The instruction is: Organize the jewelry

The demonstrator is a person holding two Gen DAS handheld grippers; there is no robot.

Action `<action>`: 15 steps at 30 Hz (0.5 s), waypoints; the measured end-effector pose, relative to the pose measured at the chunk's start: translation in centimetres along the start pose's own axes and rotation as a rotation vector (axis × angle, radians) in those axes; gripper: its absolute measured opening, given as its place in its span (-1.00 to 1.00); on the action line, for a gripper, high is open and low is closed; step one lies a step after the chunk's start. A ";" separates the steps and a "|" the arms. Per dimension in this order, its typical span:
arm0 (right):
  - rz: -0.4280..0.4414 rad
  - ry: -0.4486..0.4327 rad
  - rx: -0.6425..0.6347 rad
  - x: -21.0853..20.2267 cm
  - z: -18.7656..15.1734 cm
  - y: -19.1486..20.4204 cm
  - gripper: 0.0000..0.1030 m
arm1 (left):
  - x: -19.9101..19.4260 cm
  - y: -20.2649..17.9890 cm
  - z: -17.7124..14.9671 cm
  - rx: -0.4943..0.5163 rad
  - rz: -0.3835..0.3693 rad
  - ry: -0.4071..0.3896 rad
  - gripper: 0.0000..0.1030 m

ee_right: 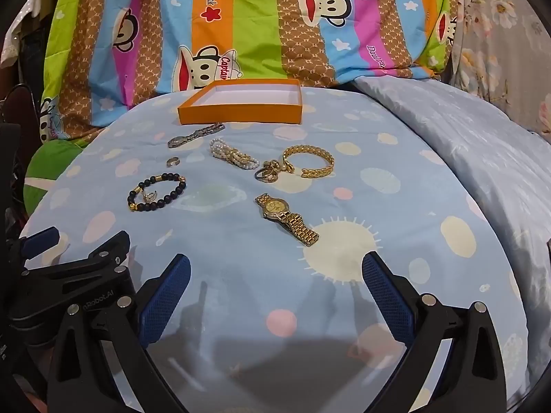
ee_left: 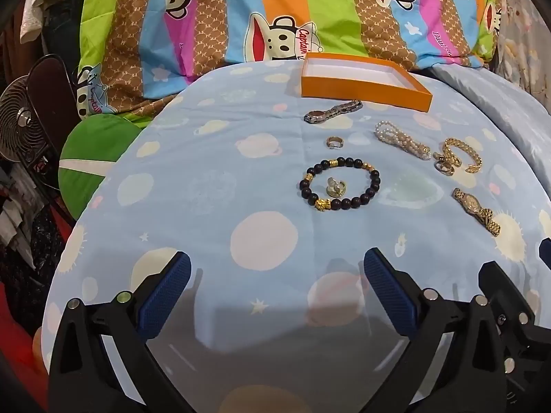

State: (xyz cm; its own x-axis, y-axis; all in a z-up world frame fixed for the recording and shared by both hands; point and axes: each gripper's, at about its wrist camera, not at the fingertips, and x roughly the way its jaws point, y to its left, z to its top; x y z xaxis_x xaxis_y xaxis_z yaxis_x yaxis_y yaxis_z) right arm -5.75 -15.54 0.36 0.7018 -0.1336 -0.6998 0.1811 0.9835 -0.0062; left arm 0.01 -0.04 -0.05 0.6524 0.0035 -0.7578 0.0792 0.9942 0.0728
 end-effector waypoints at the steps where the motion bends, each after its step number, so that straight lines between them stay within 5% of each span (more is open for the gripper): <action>1: 0.001 -0.001 0.001 0.0 0.0 0.0 0.90 | -0.1 0.0 -0.1 -0.004 0.010 -0.017 0.91; 15: 0.005 -0.019 0.021 0.7 -0.7 -0.4 0.90 | -0.6 -0.5 0.3 -0.004 0.021 -0.004 0.91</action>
State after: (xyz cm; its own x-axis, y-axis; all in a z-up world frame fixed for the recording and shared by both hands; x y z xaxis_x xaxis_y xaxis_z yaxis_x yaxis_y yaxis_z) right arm -5.79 -15.96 -0.60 0.7154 -0.1307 -0.6864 0.1918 0.9813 0.0130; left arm -0.24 -0.53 0.56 0.6568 0.0242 -0.7536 0.0620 0.9944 0.0860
